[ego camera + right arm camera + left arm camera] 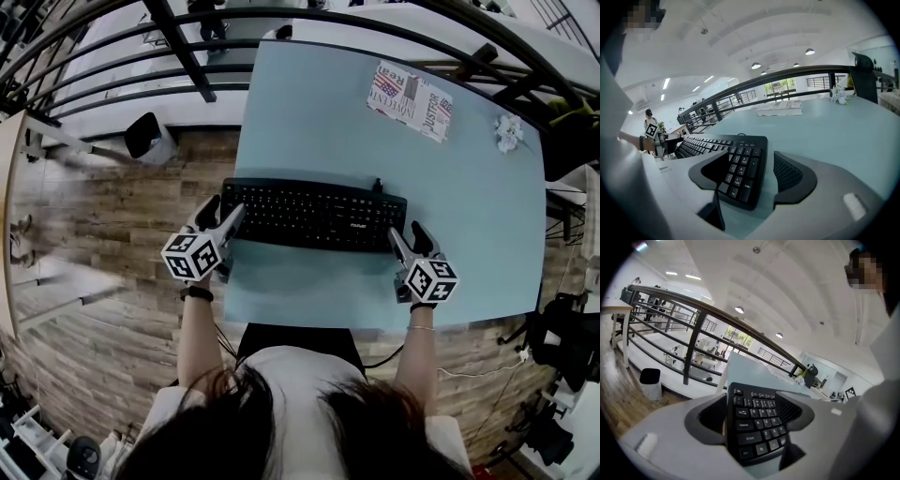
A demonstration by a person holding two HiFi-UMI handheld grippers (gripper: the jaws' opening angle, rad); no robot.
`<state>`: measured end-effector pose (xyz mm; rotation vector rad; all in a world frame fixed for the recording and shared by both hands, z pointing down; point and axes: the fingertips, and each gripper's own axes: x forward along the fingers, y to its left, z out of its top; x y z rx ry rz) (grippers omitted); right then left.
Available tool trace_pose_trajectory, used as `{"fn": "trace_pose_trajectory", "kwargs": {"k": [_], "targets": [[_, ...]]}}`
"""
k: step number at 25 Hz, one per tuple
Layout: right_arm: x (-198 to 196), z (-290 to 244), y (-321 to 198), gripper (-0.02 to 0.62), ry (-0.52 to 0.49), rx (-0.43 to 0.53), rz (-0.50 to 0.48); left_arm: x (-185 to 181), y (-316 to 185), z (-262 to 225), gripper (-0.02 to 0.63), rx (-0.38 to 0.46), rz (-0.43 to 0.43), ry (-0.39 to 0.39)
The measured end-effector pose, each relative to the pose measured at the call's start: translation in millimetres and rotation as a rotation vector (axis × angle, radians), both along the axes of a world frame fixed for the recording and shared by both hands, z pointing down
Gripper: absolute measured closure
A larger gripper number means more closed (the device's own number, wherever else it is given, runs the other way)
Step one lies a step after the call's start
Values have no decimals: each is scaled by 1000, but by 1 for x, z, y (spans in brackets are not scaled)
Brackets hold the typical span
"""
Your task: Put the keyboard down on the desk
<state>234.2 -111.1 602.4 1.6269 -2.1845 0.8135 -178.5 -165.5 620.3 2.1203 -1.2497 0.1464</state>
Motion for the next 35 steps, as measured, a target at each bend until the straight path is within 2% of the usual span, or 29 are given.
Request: {"fn": "trace_pose_trajectory", "kwargs": {"k": [10, 21, 25, 28, 35], "targets": [[-10, -65, 1, 322, 7, 161, -39, 13, 6, -62, 258, 150, 48, -111], [-30, -166, 6, 325, -6, 399, -132, 50, 14, -157, 261, 356, 101, -116], [-36, -197, 15, 359, 30, 473, -178, 66, 23, -193, 273, 424, 125, -95], [-41, -216, 23, 380, 57, 523, -206, 79, 31, -216, 308, 471, 136, -69], [-50, -252, 38, 469, 54, 601, -221, 102, 54, -243, 417, 528, 170, -90]]}}
